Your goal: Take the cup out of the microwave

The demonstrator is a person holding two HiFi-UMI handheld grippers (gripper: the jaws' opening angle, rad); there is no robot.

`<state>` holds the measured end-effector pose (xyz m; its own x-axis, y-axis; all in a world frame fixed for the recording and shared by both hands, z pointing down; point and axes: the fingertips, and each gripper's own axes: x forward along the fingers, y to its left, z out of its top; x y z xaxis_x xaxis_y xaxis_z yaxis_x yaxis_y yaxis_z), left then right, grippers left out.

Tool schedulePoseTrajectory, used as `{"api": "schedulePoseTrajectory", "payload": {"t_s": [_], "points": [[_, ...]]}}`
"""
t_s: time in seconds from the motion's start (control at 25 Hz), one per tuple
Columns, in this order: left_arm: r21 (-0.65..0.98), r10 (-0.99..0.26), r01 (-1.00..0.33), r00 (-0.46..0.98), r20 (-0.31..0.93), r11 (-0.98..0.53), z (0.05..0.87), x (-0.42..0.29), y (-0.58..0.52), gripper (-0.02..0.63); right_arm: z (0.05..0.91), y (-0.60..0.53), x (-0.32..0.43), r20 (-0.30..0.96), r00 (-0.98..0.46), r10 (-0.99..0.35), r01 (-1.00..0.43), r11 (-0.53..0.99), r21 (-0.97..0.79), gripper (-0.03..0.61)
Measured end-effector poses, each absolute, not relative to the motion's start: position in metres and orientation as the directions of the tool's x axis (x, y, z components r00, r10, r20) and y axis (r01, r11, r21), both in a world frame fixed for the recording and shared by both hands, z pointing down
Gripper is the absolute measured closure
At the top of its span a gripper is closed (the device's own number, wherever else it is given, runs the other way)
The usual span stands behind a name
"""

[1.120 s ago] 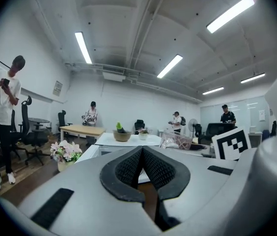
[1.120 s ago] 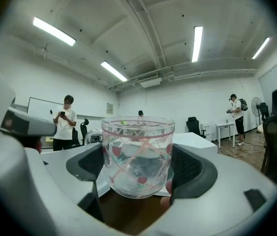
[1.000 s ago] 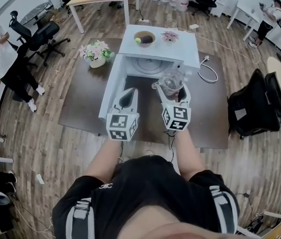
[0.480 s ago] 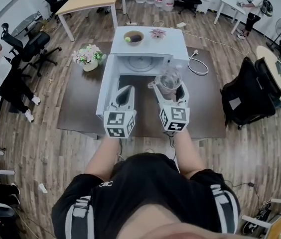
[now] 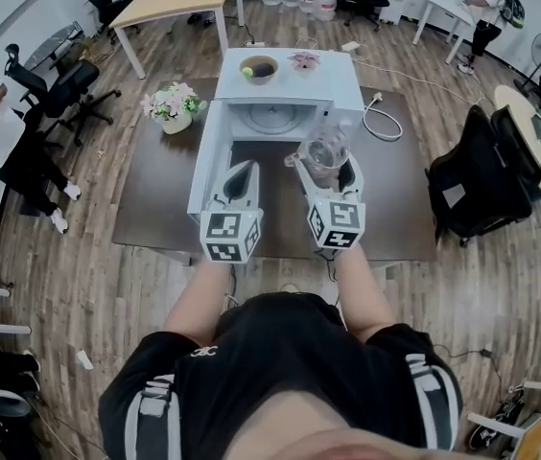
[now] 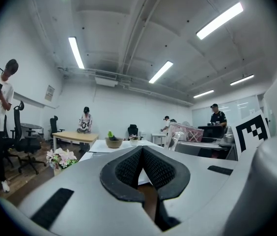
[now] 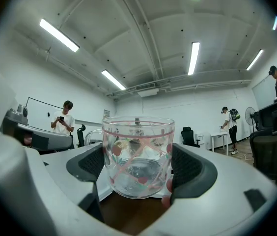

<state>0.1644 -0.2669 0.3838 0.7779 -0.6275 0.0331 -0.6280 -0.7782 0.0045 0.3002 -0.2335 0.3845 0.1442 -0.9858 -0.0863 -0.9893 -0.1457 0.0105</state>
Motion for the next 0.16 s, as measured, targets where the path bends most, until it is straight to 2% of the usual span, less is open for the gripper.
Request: {"api": "schedulePoseTrajectory", "payload": {"t_s": [0.16], "points": [[0.005, -0.628, -0.628, 0.778, 0.031, -0.778, 0.3806, 0.161, -0.2626, 0.621, 0.3812, -0.229, 0.2939, -0.09, 0.135, -0.987, -0.99, -0.138, 0.021, 0.155]]}}
